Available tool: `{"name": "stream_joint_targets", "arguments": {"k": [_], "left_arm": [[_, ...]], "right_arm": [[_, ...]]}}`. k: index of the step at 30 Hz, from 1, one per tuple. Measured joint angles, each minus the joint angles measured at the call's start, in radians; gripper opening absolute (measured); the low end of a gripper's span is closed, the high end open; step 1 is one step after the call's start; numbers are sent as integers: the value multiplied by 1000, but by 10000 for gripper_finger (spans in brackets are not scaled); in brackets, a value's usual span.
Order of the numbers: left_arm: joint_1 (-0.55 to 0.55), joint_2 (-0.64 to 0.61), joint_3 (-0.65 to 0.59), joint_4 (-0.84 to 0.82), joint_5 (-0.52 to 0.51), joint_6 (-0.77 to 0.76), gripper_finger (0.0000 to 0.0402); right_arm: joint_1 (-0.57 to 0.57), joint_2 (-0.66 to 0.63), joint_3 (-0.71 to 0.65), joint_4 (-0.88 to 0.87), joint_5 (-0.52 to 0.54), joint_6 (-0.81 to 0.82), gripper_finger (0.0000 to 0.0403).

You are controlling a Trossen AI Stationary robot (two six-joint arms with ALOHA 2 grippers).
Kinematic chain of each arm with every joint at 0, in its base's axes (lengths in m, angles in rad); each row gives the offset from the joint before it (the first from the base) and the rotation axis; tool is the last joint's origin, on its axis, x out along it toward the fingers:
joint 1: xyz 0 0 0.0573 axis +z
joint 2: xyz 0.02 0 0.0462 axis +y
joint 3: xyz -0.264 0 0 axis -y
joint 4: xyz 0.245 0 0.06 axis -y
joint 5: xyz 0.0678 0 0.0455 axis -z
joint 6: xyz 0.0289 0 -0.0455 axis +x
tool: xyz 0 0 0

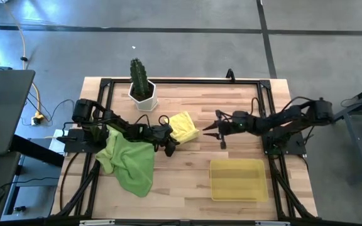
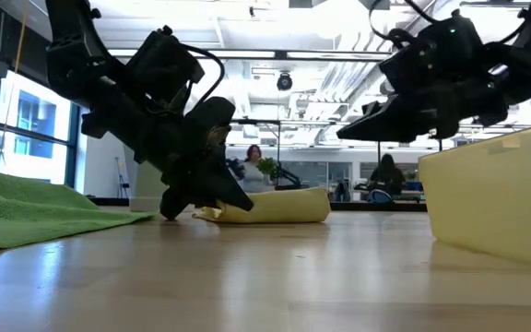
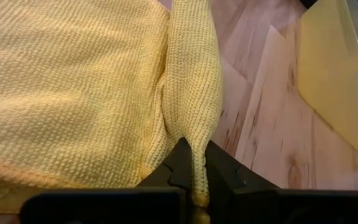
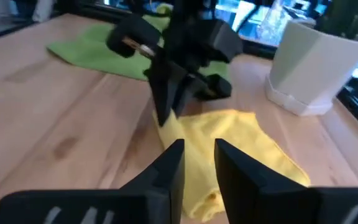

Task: Roll microfiber towels into tight, uniform cylinder then place into a basket
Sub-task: Roll the yellow towel

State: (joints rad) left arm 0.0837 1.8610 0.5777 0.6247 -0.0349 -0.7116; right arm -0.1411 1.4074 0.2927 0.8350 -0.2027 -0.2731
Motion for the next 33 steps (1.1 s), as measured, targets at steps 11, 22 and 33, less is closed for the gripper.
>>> {"name": "stream_joint_targets", "arguments": {"k": [11,22,33], "left_arm": [[0,0,0,11,-1,1,10],[1,0,-1,12,-2,-2,10],[1,0,-1,15,14,-3,10]], "right_arm": [[2,125,173,-329,0,-172,186],[-1,306,258,-281,1,-286,170],[-29,426,326,-283,23,-285,169]]}}
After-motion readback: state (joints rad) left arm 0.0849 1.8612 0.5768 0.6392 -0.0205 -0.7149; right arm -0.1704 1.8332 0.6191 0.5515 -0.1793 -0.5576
